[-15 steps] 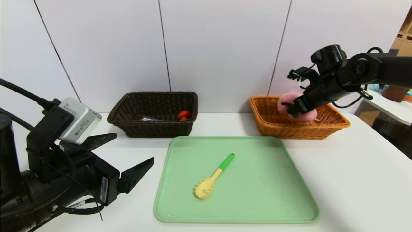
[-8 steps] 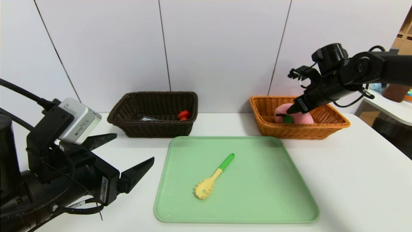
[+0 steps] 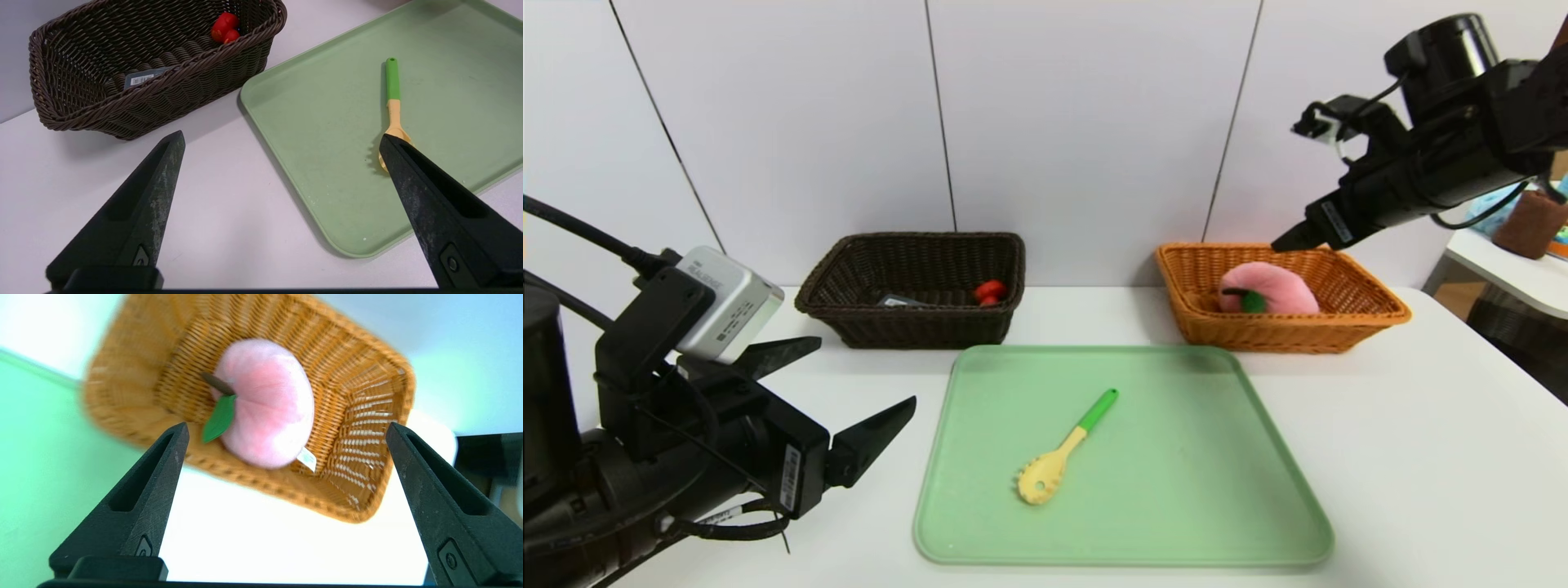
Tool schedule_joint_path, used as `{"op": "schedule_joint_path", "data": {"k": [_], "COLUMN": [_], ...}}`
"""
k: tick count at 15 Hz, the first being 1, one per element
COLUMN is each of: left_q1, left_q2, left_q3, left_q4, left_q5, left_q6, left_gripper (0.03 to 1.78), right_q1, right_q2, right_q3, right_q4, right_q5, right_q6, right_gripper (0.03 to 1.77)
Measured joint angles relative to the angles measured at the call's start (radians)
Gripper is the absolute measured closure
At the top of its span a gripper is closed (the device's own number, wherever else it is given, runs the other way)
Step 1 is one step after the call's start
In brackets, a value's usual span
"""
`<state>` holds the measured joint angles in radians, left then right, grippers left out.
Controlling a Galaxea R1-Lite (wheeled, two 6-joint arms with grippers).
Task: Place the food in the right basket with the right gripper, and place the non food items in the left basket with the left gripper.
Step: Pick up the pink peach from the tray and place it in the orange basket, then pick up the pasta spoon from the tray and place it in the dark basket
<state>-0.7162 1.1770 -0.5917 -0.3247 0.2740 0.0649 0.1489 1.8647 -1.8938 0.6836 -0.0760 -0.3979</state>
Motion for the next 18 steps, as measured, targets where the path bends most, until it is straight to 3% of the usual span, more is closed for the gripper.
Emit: {"op": "schedule_joint_path", "data": {"k": [8,10,15,18], "left_q1": [0.000,0.000,0.000,0.000], "left_q2": [-0.002,-0.006,-0.009,-0.005], "left_q3": [0.001,0.004,0.006,0.004], "left_q4": [0.001,0.002,0.002,0.001], "left_q5": [0.000,0.000,0.000,0.000], "left_q6": [0.000,0.001,0.001,0.000], "left_gripper": [0.12,0.12,0.12,0.12], "right_q1": [0.102,0.136,0.173,0.173], "right_q2": [-0.349,-0.433,-0.648,-0.766], "right_q3": [0.212,0.298,0.614,0.833], "right_q4": [0.016,0.013,-0.076,-0.176], "right_q5": [-0.003,-0.009,-0.026,-0.080], "right_q6": [0.151,0.224,0.339,0.375], "right_gripper": [0.11,0.11,0.11,0.11]}}
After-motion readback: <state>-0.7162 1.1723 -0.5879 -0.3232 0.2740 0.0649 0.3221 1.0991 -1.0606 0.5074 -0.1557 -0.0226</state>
